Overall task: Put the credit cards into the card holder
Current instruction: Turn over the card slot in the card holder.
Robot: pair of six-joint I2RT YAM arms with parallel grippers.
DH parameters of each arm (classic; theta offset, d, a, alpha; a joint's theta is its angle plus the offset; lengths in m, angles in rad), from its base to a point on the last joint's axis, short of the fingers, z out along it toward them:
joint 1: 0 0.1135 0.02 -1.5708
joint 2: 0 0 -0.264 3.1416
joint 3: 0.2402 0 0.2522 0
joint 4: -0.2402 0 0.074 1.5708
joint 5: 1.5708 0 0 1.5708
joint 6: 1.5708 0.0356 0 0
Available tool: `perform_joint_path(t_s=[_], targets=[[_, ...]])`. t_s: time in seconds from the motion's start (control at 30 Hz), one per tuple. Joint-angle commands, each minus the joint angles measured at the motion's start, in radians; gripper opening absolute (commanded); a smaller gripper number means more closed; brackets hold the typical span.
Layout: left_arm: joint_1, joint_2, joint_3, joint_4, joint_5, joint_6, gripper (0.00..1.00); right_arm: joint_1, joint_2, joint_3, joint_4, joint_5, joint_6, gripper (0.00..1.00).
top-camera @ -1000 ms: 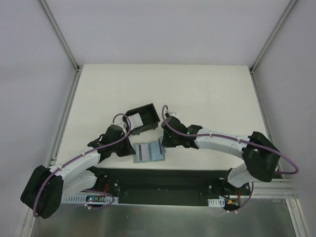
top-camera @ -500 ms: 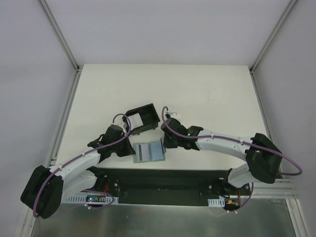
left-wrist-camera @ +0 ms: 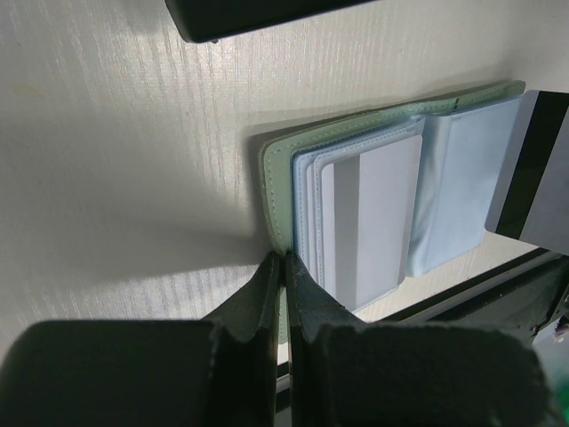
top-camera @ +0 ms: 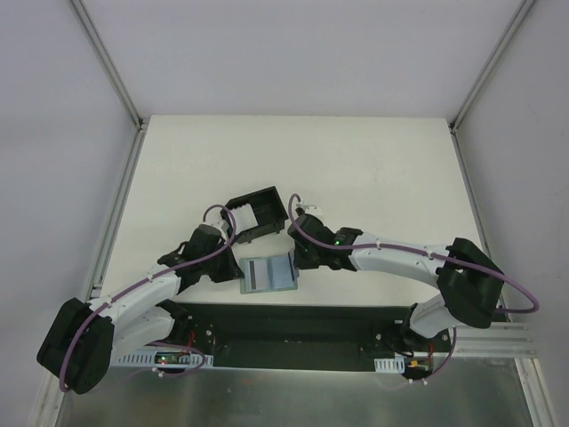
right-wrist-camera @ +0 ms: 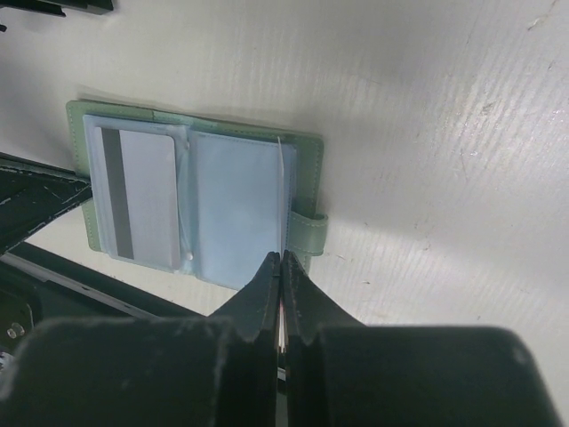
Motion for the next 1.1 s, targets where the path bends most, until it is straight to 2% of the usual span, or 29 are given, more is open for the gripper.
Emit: perform_joint_path(t_s=[0.0,0.33,0.57,1.07], targets=[[0.011,-0.008,-0.012,-0.021,0.001,0.004,0.00,0.007,-0.027,0.025,-0.021,0.031,-0.009,0.00],[0.011,-0.014,-0.013,-0.021,-0.002,0.007,0.00,0.008,-0.041,0.003,0.005,0.025,0.002,0.01],[0.011,-0.022,-0.024,-0.021,-0.004,0.002,0.00,0.016,0.020,0.014,0.006,0.000,0.005,0.01],[0.011,-0.026,-0.027,-0.021,-0.004,-0.005,0.00,0.054,0.123,0.126,0.046,-0.067,-0.012,0.00]])
